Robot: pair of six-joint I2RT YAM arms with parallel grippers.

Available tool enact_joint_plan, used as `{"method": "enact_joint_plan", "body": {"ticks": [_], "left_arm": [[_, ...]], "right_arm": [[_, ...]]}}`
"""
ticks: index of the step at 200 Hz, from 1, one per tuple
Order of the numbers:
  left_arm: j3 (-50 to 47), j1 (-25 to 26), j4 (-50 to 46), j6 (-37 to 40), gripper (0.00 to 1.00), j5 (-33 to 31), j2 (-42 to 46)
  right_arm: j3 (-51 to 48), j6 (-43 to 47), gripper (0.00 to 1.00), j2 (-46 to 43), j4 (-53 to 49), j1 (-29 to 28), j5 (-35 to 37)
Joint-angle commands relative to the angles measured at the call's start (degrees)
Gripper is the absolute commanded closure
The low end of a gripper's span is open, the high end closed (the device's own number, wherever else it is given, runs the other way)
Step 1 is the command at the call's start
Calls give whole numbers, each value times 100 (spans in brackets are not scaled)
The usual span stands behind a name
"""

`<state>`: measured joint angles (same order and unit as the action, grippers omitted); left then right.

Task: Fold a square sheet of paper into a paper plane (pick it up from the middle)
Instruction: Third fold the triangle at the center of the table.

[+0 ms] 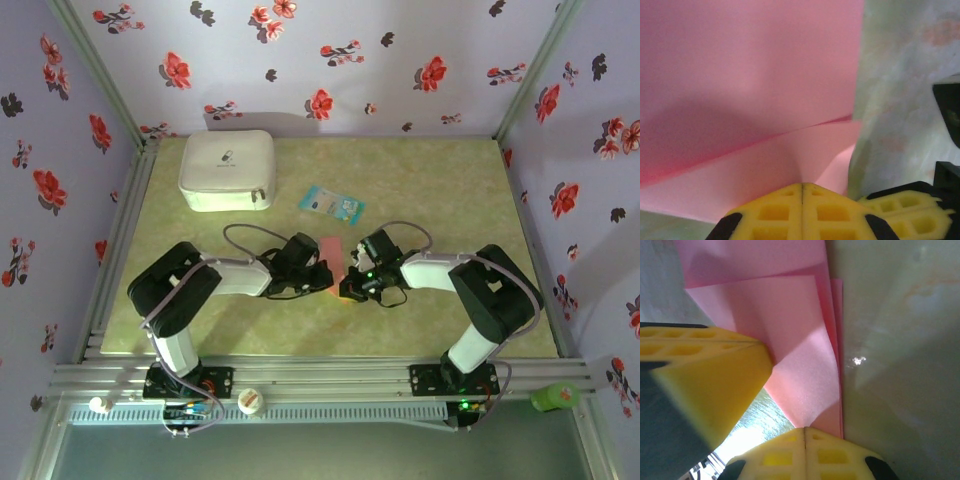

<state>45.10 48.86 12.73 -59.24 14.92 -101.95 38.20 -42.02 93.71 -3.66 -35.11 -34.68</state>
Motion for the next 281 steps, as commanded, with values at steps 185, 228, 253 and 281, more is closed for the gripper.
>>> {"method": "enact_joint_plan", "body": {"ticks": [185, 228, 253, 281], "left_arm": [[185, -1357, -1917, 1132, 86, -553, 1367], [56, -1327, -1502, 918, 85, -379, 1407], [-154, -1317, -1106, 707, 83, -326, 1407], [-221, -1323, -1034, 669, 78, -325, 1423]], "right_arm": [[172, 326, 93, -200, -373, 47, 53], [219, 362, 87, -693, -423, 70, 399], [276, 408, 82, -800, -520, 208, 711], [362, 413, 76, -812, -540, 404, 894]]}}
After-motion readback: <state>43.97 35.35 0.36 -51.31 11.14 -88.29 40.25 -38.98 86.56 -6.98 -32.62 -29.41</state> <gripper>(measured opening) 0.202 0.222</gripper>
